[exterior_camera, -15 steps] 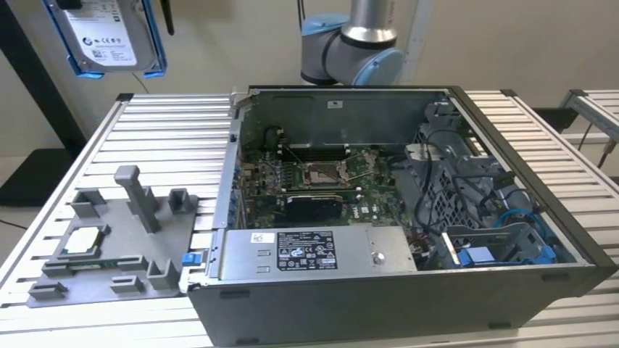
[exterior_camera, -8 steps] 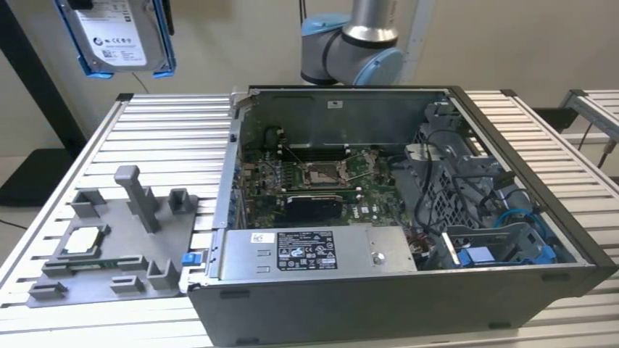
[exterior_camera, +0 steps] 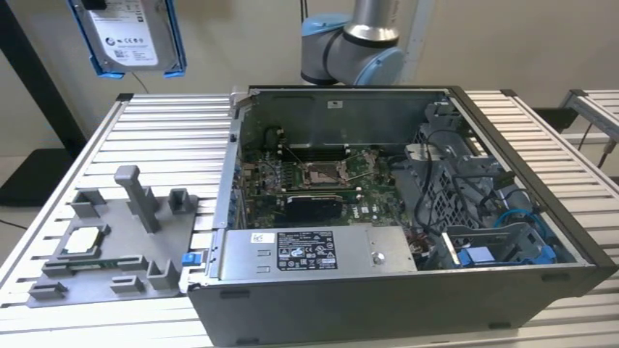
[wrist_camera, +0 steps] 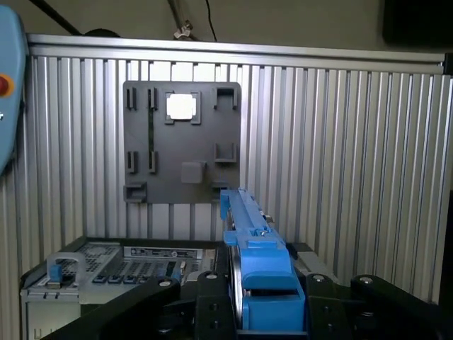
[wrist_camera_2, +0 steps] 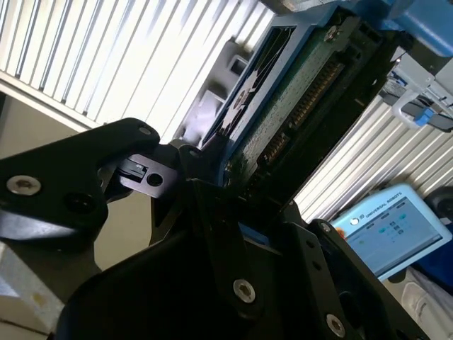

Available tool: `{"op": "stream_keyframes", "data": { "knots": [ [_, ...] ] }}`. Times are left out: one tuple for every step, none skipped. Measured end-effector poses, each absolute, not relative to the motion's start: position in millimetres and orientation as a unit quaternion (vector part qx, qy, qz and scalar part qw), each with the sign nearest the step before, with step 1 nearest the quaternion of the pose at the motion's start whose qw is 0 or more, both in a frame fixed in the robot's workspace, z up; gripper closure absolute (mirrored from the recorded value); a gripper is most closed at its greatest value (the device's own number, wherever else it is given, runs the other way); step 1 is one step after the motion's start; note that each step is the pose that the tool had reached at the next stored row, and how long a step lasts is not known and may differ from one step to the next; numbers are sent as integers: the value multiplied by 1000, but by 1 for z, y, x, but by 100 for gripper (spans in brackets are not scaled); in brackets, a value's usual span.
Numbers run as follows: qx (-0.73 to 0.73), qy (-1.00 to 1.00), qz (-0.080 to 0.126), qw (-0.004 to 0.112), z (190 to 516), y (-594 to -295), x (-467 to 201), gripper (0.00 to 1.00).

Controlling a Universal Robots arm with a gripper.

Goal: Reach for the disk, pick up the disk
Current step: 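Pick up the disk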

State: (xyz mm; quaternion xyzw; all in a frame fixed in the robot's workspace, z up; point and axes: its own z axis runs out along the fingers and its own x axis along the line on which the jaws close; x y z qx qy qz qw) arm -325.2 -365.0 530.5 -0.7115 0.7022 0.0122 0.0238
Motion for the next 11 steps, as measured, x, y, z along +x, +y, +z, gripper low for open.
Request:
{"op": "stream_keyframes", "data": {
  "knots": [
    [-711, 702, 12, 24, 530, -365, -323, 100],
    [-712, 702, 12, 24, 531, -365, -321, 100],
    [-711, 702, 12, 24, 530, -365, -319, 100],
    [-711, 702, 12, 24, 530, -365, -317, 100],
    [-711, 702, 12, 24, 530, -365, -315, 100],
    [-711, 702, 12, 24, 530, -365, -312, 100],
    [-711, 702, 12, 24, 530, -365, -310, 100],
    [-711, 702, 12, 24, 530, -365, -308, 100],
    [-711, 702, 12, 24, 530, -365, -306, 100],
    [-711, 702, 12, 24, 530, -365, -304, 100],
    [-711, 702, 12, 24, 530, -365, -302, 100]
  ]
}}
